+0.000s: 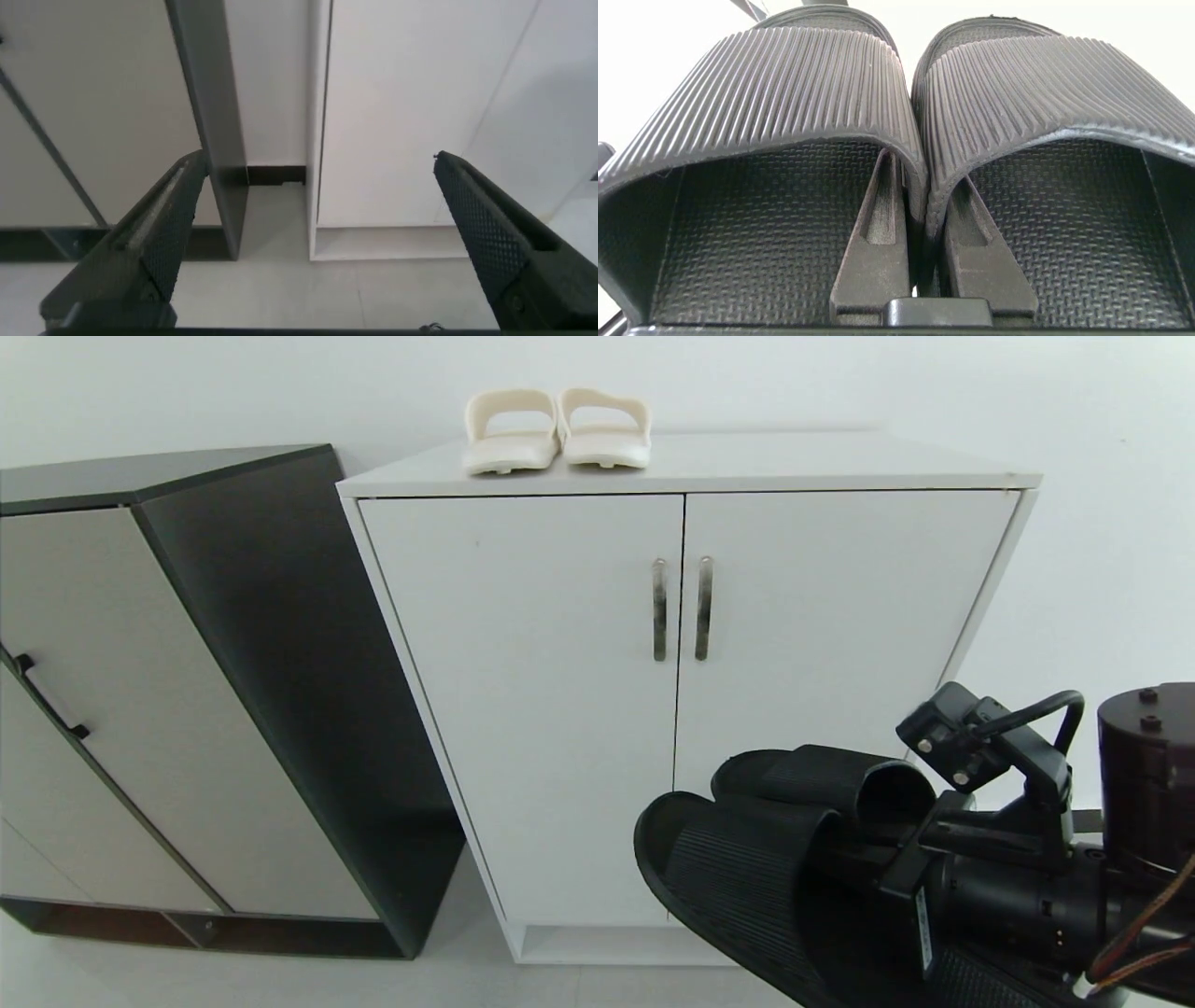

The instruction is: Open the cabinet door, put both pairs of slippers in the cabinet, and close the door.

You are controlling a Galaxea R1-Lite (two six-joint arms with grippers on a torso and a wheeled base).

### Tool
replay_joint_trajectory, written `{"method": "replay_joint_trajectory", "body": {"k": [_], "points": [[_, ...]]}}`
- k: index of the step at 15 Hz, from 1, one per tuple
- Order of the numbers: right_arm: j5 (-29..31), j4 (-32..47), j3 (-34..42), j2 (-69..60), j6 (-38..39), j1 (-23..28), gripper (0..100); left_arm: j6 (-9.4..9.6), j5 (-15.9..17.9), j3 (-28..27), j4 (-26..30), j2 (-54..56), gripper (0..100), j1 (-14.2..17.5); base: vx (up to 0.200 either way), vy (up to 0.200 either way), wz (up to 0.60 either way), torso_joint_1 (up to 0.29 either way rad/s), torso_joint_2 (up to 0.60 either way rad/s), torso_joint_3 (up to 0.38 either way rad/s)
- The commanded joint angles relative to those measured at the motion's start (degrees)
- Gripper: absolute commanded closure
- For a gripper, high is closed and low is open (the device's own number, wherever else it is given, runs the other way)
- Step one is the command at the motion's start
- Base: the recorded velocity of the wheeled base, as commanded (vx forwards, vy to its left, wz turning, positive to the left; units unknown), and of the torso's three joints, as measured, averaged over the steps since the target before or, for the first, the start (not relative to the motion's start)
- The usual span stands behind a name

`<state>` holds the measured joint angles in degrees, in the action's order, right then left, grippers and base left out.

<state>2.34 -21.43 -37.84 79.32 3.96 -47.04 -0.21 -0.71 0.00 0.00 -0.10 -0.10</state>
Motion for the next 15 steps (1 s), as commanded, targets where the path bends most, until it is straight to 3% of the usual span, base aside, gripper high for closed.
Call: {"method": "replay_joint_trajectory", "body": {"k": [1,3,4,5,6,7,8,10,12,14,15], "points": [[0.03,-0.45,0.31,-0.05,-0.01,0.02,100,-1.2,-2.9,0.0,-0.44,0.01,0,0.01,0.0,0.0,0.0,-0.002,0.45,0.422],[0.03,-0.72,0.75,0.04,-0.01,0.02,100,-1.37,-3.78,0.0,-1.05,0.01,0,0.01,0.0,0.0,0.0,-0.007,0.23,0.22],[-0.06,-0.81,1.01,0.66,-0.01,0.02,100,0.38,-1.93,-0.79,-1.32,-0.52,0,0.01,0.0,0.0,0.0,0.002,0.09,0.085],[-0.06,-0.89,1.01,1.1,-0.01,0.02,100,-0.14,-1.84,-7.56,-2.02,-3.51,0,-0.08,0.0,0.0,0.0,0.002,0.06,0.051],[-0.06,-0.89,1.01,1.1,-0.01,0.11,100,-1.81,-1.67,-12.48,-1.58,-6.32,0,-0.43,0.0,0.0,0.0,0.0,0.0,0.0],[-0.06,-1.07,1.01,1.1,-0.01,0.11,100,-2.34,0.97,-17.14,-1.23,-14.14,0,-1.57,0.0,0.0,0.0,0.0,0.0,0.0],[0.03,-1.42,1.1,1.1,-0.01,0.11,100,-1.29,4.49,-17.67,-2.29,-19.5,0,-2.19,0.0,0.0,0.0,0.0,0.0,0.0],[0.12,-1.6,1.19,1.01,-0.01,0.11,100,-1.02,11.17,-20.13,-9.23,-30.22,0,-2.28,0.0,0.0,0.0,0.0,0.0,0.0],[0.12,-1.6,1.19,1.1,-0.09,0.02,100,-1.2,14.77,-21.53,-17.31,-42.97,0,-2.54,0.0,0.0,0.0,0.0,0.0,0.0],[0.12,-1.6,1.19,1.1,-0.09,0.02,100,-1.02,16.0,-21.36,-27.42,-52.99,0,-6.85,0.0,0.0,0.0,0.0,0.0,0.0],[0.03,-1.6,1.1,1.01,-0.01,0.02,100,-0.76,15.74,-21.27,-30.67,-56.5,0,-10.98,0.0,0.0,0.0,0.0,0.0,0.0]]}}
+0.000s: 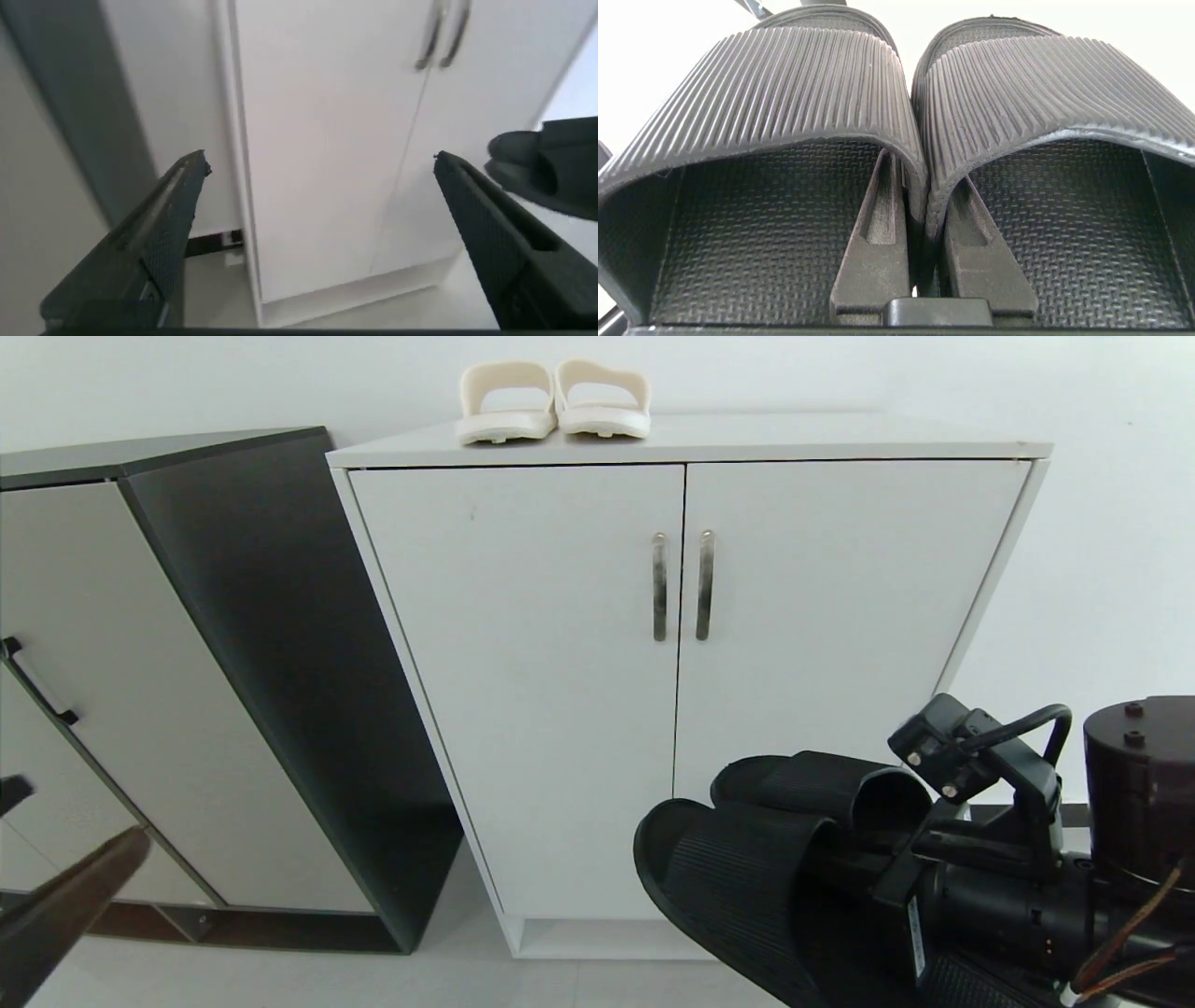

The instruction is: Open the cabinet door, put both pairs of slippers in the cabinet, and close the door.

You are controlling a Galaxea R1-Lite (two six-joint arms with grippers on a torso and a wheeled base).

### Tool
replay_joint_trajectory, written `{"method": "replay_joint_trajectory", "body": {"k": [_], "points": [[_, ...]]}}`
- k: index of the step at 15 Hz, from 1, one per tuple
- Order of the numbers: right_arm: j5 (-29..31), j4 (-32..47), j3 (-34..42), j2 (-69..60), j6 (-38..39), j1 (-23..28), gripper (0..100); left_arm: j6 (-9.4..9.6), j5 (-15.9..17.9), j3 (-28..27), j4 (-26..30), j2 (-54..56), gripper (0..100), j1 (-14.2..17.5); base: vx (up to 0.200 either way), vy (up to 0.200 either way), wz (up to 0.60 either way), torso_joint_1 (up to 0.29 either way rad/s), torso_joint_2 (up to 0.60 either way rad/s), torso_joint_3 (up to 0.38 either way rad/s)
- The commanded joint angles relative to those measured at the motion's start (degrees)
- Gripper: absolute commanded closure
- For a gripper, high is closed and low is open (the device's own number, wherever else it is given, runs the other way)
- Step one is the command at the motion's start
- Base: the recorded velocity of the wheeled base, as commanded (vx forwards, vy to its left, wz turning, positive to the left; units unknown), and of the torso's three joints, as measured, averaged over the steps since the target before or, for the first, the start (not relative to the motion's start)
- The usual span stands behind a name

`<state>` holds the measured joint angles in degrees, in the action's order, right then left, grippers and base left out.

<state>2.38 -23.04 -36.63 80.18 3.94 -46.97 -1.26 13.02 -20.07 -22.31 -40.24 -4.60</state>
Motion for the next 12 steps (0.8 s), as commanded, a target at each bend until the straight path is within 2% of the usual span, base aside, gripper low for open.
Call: {"method": "replay_joint_trajectory", "body": {"k": [1,3,4,6,8,9,11,12], "points": [[-0.09,-0.08,-0.37,0.07,0.02,-0.05,100,0.2,0.96,-1.82,-10.56,-19.52,0,-10.96,0.0,0.0,0.0,0.0,0.0,0.0],[-0.27,0.01,-0.28,0.15,-0.07,-0.23,100,-0.24,-3.09,-4.54,-14.61,-25.85,0,-18.08,0.0,0.0,0.0,0.0,0.0,0.0],[-0.27,-0.08,-0.28,0.15,-0.6,-0.23,100,-0.24,-3.79,-5.95,-18.03,-29.19,0,-21.42,0.0,0.0,0.0,0.0,0.0,0.0],[-0.44,-0.25,-0.28,0.15,-1.13,-0.23,100,-0.24,-5.55,-8.94,-21.02,-34.38,0,-26.08,0.0,0.0,0.0,0.0,0.0,0.0],[-0.53,-1.22,0.07,0.51,-1.04,-0.23,100,-0.24,-5.55,-11.4,-21.11,-36.84,0,-28.1,0.0,0.0,0.0,0.0,0.0,0.0],[-1.06,-2.01,0.42,1.12,-1.04,-0.14,100,-0.24,-4.76,-14.74,-21.11,-39.04,0,-30.12,0.0,0.0,0.0,0.0,0.0,0.0],[-1.85,-2.18,0.95,1.38,-1.04,-0.14,100,-0.24,-3.26,-18.78,-21.02,-41.85,0,-30.56,0.0,0.0,0.0,0.0,0.0,0.0],[-2.2,-2.18,1.21,1.21,-1.13,-0.14,100,-0.33,-0.01,-22.47,-19.97,-44.31,0,-30.56,0.0,0.0,0.0,0.0,0.0,0.0]]}}
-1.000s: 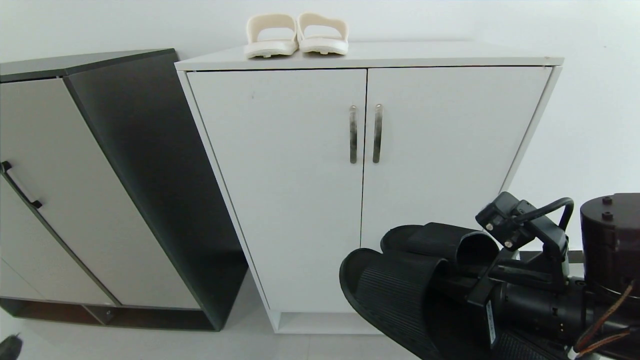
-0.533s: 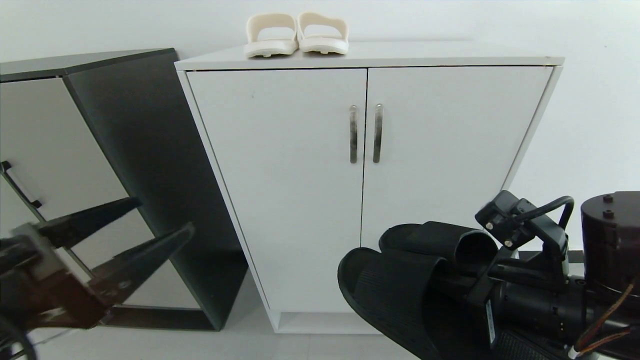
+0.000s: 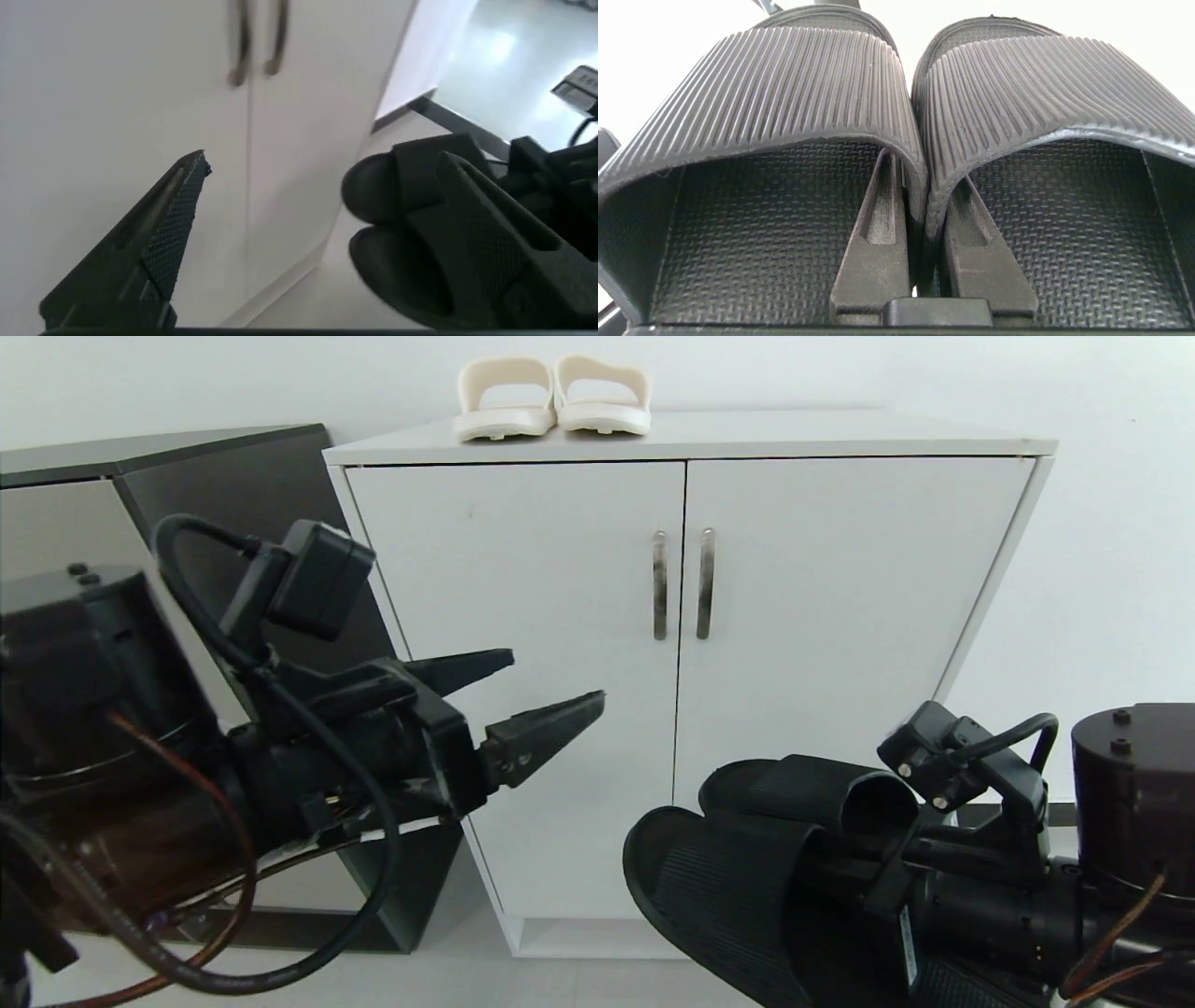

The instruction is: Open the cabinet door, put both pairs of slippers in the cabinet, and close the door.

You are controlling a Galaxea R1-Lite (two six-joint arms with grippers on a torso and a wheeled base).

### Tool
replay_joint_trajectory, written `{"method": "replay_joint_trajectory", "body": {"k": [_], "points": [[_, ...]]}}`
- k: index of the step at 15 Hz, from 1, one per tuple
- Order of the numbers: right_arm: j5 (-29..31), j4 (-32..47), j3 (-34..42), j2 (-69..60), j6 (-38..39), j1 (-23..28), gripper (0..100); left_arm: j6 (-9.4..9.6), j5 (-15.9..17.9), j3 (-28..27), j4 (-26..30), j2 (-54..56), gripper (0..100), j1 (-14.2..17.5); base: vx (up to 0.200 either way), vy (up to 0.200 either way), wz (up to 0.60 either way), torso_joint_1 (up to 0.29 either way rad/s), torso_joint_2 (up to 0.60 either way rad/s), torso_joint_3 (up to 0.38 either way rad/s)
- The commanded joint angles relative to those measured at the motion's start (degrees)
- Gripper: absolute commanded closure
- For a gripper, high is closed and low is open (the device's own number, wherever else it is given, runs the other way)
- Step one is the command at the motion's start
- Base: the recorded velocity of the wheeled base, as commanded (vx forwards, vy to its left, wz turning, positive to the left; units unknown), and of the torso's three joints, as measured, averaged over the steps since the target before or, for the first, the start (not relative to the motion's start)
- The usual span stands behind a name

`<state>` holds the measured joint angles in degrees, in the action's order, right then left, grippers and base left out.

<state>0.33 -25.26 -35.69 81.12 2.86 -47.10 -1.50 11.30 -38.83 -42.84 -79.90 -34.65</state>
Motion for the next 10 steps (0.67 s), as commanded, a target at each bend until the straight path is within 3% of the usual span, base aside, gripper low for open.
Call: {"method": "replay_joint_trajectory", "body": {"k": [1,2,3,5,7,8,9,10], "points": [[-0.15,0.03,0.36,0.18,-0.05,0.0,100,-0.08,3.64,-6.44,1.97,-6.06,0,-0.51,0.0,0.0,0.0,0.0,0.0,0.0],[-0.15,0.03,0.36,0.09,-0.05,0.17,100,-0.43,5.13,-9.86,3.99,-7.82,0,-0.6,0.0,0.0,0.0,0.0,0.0,0.0],[-0.15,0.03,0.36,0.09,-0.05,0.17,100,-2.1,6.01,-13.29,5.57,-9.58,0,-0.95,0.0,0.0,0.0,0.0,0.0,0.0],[-0.24,-0.14,0.45,0.18,0.04,0.26,100,-7.11,6.28,-20.41,6.71,-12.92,0,-3.67,0.0,0.0,0.0,0.0,0.0,0.0],[-1.12,-0.14,1.07,0.36,0.04,0.26,100,-7.29,6.63,-27.18,10.85,-15.9,0,-4.2,0.0,0.0,0.0,0.0,0.0,0.0],[-1.47,-0.14,1.07,0.45,0.04,0.26,100,-7.29,9.27,-29.2,14.71,-16.08,0,-4.2,0.0,0.0,0.0,0.0,0.0,0.0],[-1.47,-0.14,1.24,0.53,0.04,0.26,100,-7.29,15.24,-31.84,18.84,-16.17,0,-3.85,0.0,0.0,0.0,0.0,0.0,0.0],[-1.47,-0.14,1.24,0.53,0.04,0.26,100,-7.47,18.23,-33.68,20.6,-16.61,0,-2.88,0.0,0.0,0.0,0.0,0.0,0.0]]}}
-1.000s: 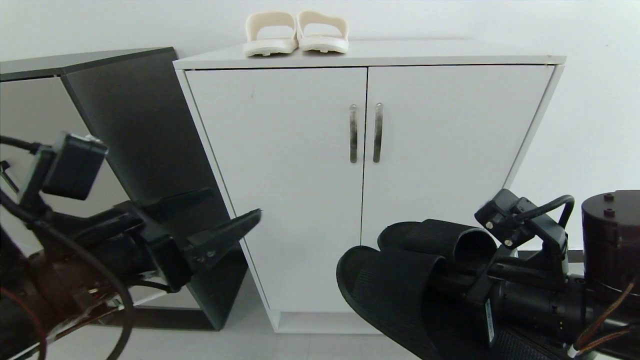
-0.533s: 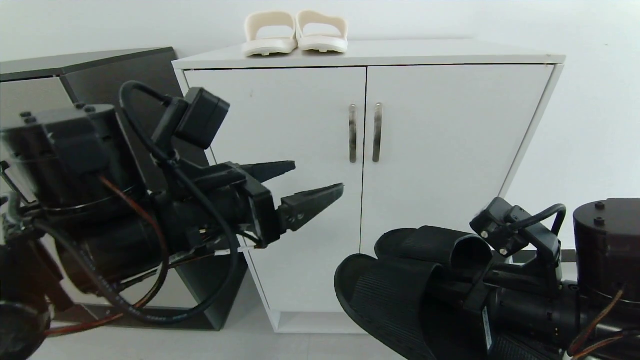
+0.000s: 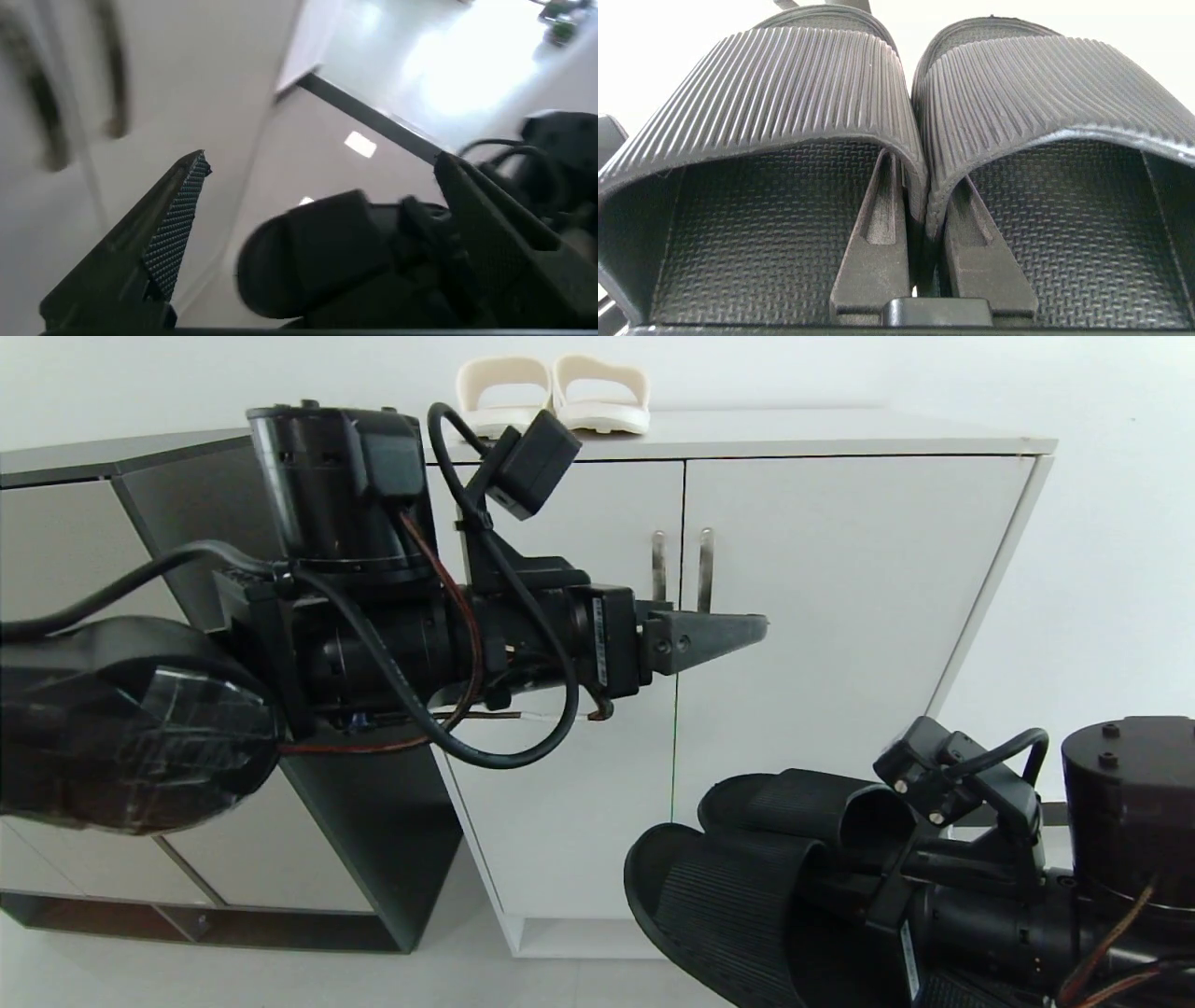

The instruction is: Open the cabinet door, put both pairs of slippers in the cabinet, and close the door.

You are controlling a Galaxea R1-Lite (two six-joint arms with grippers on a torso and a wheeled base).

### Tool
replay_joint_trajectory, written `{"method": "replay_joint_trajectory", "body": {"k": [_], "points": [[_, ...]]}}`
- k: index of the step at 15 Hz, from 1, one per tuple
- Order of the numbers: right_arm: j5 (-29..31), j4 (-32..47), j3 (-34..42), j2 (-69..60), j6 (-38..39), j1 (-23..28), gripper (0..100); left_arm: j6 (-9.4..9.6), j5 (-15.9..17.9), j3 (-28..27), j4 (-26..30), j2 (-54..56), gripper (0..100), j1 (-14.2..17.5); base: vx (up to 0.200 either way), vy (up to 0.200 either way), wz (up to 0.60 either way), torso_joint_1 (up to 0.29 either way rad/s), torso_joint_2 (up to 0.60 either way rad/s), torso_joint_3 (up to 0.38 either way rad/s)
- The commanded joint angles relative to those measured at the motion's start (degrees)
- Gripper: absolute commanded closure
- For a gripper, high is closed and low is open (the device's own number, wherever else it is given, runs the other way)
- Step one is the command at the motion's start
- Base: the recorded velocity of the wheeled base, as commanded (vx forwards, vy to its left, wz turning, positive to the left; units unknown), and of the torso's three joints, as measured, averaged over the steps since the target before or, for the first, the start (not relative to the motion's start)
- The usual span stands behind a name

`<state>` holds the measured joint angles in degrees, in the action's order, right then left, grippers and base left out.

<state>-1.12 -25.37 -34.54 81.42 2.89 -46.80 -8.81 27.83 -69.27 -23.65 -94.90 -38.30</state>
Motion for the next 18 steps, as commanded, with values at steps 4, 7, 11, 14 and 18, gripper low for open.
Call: {"method": "replay_joint_trajectory", "body": {"k": [4,7,11,14,18], "points": [[-0.02,-0.03,0.08,-0.03,0.01,-0.05,100,-0.33,4.95,-10.45,5.9,-5.82,0,1.13,0.0,0.0,0.0,0.0,0.0,0.0],[-0.02,-0.03,0.08,-0.12,0.01,-0.05,100,-0.59,9.08,-16.6,11.78,-8.19,0,2.0,0.0,0.0,0.0,0.0,0.0,0.0],[-0.11,-0.03,0.08,0.05,0.01,-0.05,100,-0.68,0.38,-21.79,10.64,-13.73,0,2.0,0.0,0.0,0.0,0.0,0.0,0.0],[-0.11,-0.03,0.08,0.14,0.01,-0.05,100,-0.68,0.29,-23.02,10.29,-13.99,0,3.41,0.0,0.0,0.0,0.0,0.0,0.0],[-1.08,-0.03,-0.09,0.32,0.01,-0.05,100,-0.5,-2.25,-25.48,10.29,-15.75,0,4.03,0.0,0.0,0.0,0.0,0.0,0.0]]}}
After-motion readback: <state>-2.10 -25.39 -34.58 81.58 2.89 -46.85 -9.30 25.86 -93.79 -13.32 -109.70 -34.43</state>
